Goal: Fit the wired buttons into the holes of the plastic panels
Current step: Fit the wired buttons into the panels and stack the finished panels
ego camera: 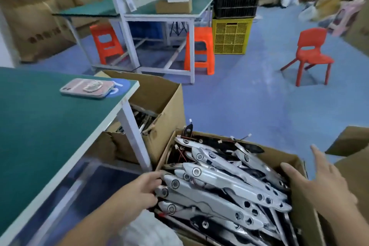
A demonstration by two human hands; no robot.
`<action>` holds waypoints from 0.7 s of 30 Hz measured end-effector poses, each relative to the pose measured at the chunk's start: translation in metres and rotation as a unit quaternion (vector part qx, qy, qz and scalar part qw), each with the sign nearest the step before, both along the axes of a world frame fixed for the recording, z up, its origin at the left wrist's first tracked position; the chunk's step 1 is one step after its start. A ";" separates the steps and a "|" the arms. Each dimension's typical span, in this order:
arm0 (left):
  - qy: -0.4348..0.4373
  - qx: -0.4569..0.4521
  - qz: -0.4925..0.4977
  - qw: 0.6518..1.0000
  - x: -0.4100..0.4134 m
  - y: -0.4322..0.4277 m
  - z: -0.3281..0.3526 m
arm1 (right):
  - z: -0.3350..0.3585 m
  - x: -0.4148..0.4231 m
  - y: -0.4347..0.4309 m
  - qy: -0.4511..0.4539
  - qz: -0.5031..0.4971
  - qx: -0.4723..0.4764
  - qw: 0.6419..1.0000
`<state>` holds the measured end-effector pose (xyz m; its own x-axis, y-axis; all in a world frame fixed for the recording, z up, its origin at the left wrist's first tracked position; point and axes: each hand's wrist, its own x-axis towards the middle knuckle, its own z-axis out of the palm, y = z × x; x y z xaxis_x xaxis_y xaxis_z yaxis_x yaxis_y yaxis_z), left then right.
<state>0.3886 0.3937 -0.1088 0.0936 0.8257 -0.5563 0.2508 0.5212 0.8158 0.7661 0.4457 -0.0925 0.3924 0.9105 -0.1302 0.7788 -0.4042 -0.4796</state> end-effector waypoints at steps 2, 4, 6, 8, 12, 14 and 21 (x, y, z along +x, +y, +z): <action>-0.009 0.012 -0.006 1.000 -0.017 -0.026 0.016 | 0.005 -0.020 -0.002 0.018 0.047 0.001 0.999; -0.026 0.045 0.017 0.998 -0.035 -0.055 0.041 | 0.007 -0.047 0.000 0.017 0.113 -0.009 0.993; -0.039 0.096 0.044 0.994 -0.056 -0.088 0.071 | 0.014 -0.084 0.002 0.029 0.176 -0.006 0.984; -0.015 0.167 0.072 0.983 -0.083 -0.126 0.101 | 0.029 -0.132 0.007 0.044 0.250 0.017 0.967; 0.041 0.281 0.257 0.924 -0.142 -0.211 0.144 | 0.072 -0.251 0.003 0.109 0.412 0.141 0.894; 0.097 0.300 0.371 0.873 -0.174 -0.255 0.152 | 0.088 -0.317 -0.009 0.108 0.490 0.222 0.836; 0.554 0.111 0.508 0.650 -0.261 -0.391 0.113 | 0.111 -0.548 -0.107 0.064 0.702 0.324 0.631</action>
